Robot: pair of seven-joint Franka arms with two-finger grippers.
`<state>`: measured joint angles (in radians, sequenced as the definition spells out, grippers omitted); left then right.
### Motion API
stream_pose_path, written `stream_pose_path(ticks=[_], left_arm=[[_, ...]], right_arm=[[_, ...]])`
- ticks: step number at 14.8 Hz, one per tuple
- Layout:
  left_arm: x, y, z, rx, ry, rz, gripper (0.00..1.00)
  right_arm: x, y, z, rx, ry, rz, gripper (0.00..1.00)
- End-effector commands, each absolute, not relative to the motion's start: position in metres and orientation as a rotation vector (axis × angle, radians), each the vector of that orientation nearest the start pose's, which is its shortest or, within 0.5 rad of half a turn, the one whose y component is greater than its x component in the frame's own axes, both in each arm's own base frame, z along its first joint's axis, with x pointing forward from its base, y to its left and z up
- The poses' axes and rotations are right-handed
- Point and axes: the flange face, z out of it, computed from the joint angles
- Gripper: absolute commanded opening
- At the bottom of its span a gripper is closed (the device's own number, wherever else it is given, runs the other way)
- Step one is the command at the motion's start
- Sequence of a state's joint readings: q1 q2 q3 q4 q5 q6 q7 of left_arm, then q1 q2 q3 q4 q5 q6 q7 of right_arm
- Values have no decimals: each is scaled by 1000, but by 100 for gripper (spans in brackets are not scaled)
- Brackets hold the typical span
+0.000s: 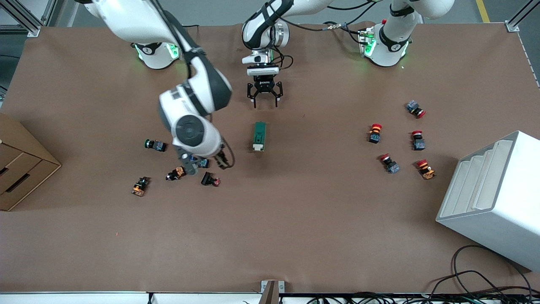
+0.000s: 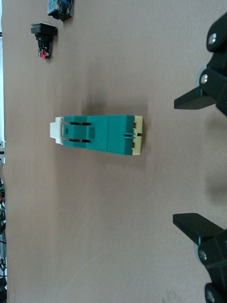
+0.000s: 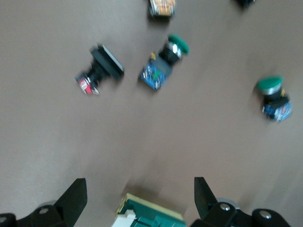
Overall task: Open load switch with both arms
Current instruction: 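Reach the right gripper to the white handle while the left gripper hovers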
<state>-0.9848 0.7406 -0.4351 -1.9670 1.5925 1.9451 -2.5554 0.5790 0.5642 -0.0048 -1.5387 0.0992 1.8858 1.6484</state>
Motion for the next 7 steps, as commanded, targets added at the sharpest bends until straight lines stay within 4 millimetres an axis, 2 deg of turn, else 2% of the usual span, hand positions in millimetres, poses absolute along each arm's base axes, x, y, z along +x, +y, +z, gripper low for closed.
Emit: stream_pose_path(ticks=[1, 4, 7], left_arm=[[159, -560, 105, -2752, -1, -1537, 97], [170, -568, 104, -2750, -15, -1562, 97], [182, -562, 93, -2686, 39, -1643, 97]], right_arm=[[560, 409, 284, -2714, 1895, 268, 100], [552, 432, 260, -2641, 2023, 285, 100], [544, 447, 242, -2535, 2143, 394, 100]])
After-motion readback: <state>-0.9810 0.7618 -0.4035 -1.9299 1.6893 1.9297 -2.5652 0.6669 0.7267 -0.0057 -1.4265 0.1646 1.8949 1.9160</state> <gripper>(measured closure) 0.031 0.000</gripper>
